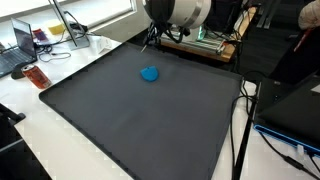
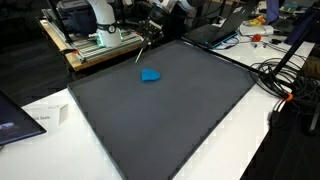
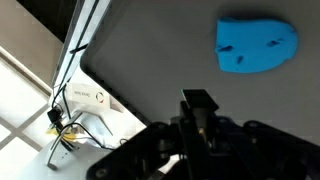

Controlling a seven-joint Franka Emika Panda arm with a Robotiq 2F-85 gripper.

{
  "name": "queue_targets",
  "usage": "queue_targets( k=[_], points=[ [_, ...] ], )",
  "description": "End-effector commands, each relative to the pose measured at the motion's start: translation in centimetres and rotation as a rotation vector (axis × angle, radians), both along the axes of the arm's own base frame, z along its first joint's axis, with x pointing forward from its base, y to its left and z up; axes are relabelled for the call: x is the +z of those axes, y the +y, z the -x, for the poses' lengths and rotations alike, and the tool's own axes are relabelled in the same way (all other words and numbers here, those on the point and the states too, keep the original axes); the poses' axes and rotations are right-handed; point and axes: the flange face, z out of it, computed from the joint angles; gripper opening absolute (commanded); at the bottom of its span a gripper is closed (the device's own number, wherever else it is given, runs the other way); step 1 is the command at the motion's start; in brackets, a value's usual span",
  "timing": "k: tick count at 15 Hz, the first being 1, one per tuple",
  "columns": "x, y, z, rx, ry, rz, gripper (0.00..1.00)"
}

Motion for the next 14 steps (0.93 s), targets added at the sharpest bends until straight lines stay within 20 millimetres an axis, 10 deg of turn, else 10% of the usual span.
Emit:
queue_targets(
  k=[1,14],
  points=[
    [1.1,-0.6,-1.2,-0.027,0.052,-0.046,0.03],
    [-1.3,-5.8,-1.9,-0.115,0.104,-0.170,0.03]
  ],
)
